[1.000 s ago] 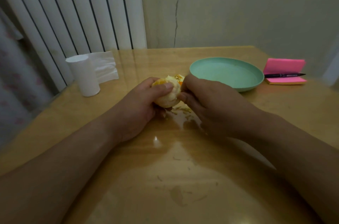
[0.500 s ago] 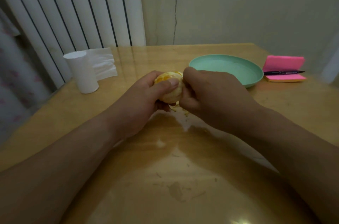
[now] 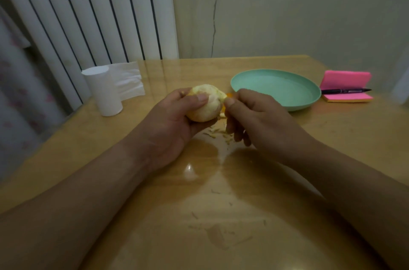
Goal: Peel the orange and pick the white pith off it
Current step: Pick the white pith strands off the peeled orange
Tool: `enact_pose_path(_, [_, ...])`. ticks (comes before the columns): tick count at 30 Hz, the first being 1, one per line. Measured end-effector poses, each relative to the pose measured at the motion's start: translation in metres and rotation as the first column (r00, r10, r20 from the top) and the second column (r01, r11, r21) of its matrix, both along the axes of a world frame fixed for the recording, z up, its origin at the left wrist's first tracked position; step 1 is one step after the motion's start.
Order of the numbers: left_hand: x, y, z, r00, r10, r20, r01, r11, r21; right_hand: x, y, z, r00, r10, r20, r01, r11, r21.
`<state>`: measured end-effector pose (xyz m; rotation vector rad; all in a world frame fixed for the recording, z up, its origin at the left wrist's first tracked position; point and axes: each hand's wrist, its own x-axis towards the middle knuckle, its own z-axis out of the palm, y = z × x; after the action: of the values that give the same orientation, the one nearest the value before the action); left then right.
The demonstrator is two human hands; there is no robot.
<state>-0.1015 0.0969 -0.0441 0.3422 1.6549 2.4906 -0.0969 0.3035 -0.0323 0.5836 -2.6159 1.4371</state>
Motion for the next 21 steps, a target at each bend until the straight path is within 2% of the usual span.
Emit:
enact_pose_path(2, [-0.0015,-0.0009,0.0002,0.999,0.041,-0.003,-0.041,0.998,0.048,0.0018,-0.0048,-0.0017,0.980,0.089,0.176,-0.062,0.986,-0.153])
enact_pose_path(4, [-0.0016,-0.0005,-0.0001,0.997,0.067,-0.025,-0.067,0.998,0.020,0.0031,-0.0077,-0.0018,0.945,0.158,0.285,-0.075,0.956,-0.283])
enact_pose_path(8, [-0.0012,-0.0029,-0.0011,0.988,0.088,-0.130,-0.113,0.973,-0.201,-0.0008,-0.0065,-0.0001,0.925,0.175,0.338,-0.036,0.924,-0.380])
enact_pose_path(11, [0.0009,-0.0043,-0.0014,0.964,0.106,-0.244,-0.197,0.902,-0.384,-0.0037,-0.0042,-0.0001,0.922,0.143,0.359,0.007,0.923,-0.384])
enact_pose_path(14, [0.0042,-0.0038,-0.0012,0.918,0.095,-0.385,-0.310,0.778,-0.547,-0.0028,-0.0046,0.0009,0.915,0.135,0.379,0.023,0.923,-0.384])
enact_pose_path(21, [0.0040,-0.0035,-0.0070,0.826,0.021,-0.563,-0.425,0.679,-0.599,-0.0049,-0.0057,0.0015,0.864,0.162,0.477,0.064,0.904,-0.423])
